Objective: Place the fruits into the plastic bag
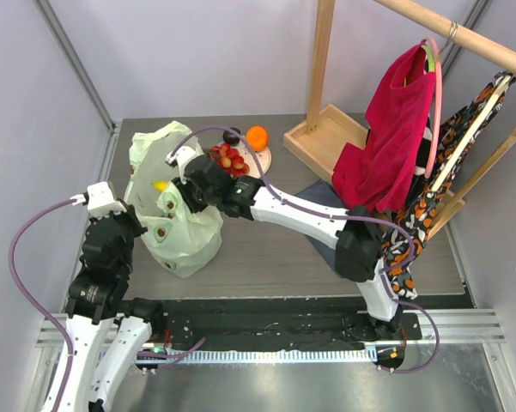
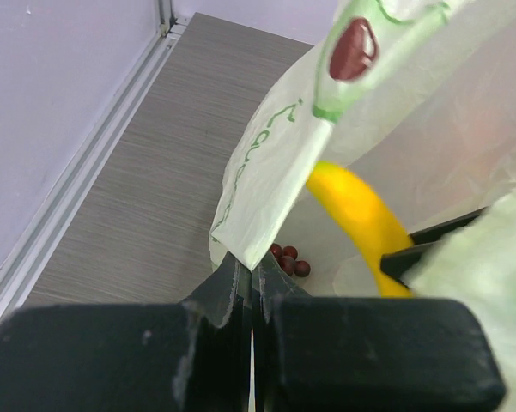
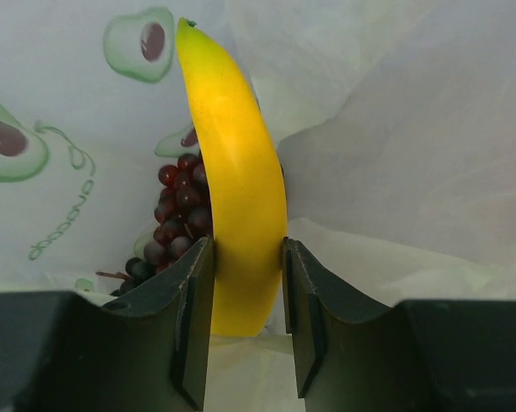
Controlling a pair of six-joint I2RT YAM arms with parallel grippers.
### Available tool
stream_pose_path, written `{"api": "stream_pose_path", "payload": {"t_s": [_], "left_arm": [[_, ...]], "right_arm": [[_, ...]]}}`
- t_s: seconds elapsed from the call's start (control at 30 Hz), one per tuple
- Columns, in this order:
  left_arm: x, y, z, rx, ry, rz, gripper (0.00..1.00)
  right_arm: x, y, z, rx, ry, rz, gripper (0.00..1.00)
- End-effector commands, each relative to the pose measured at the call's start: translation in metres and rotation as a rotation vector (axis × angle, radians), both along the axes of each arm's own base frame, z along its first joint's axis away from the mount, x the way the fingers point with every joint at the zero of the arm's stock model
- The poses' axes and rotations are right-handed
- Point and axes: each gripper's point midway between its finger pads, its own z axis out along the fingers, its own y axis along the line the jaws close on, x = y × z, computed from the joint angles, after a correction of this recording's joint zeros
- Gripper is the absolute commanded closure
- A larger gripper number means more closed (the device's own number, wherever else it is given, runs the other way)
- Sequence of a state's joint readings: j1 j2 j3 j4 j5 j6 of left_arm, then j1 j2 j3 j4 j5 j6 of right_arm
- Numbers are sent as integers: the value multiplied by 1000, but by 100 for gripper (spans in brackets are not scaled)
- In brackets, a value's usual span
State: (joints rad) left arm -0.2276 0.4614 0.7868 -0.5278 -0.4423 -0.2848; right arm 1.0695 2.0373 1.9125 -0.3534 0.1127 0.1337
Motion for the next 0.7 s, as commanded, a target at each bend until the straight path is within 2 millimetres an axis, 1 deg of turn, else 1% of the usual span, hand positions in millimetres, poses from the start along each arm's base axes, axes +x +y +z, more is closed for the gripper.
{"api": "stream_pose_path", "payload": {"t_s": [0.0, 0.03, 0.13, 0.17, 0.23, 0.27, 0.33, 0.37, 0.43, 0.47, 0.5, 0.53, 0.67], "left_arm": [[3, -2, 14, -21, -62, -5, 100], [3, -2, 13, -21, -58, -5, 100], [4, -2, 13, -19, -56, -5, 100], [3, -1, 14, -20, -59, -4, 100], [4, -2, 12, -19, -53, -7, 100], [4, -2, 13, -21, -56, -5, 100], [4, -2, 13, -21, -55, -6, 100], [4, -2, 12, -19, -53, -7, 100], [4, -2, 13, -19, -54, -7, 100], [4, -2, 13, -22, -58, -6, 100], [4, -2, 13, -21, -56, -8, 100], [4, -2, 13, -20, -56, -8, 100], [4, -2, 13, -21, -55, -6, 100]], "right_arm": [[-6, 1, -17, -81, 53, 33, 98], [-5, 2, -21, -90, 55, 33, 98], [-4, 2, -20, -90, 50, 30, 94], [-4, 2, -18, -88, 45, 30, 88], [-3, 1, -17, -87, 44, 28, 82], [-4, -1, -17, -90, 42, 27, 73], [-3, -1, -15, -85, 38, 26, 65], [-5, -2, -13, -82, 37, 27, 55], [-4, -2, -11, -72, 33, 27, 47], [-4, -1, -11, -71, 32, 30, 40], [-5, -1, -8, -63, 31, 32, 37], [-6, 0, -8, -61, 30, 37, 31], [-7, 3, -3, -41, 29, 50, 27]]}}
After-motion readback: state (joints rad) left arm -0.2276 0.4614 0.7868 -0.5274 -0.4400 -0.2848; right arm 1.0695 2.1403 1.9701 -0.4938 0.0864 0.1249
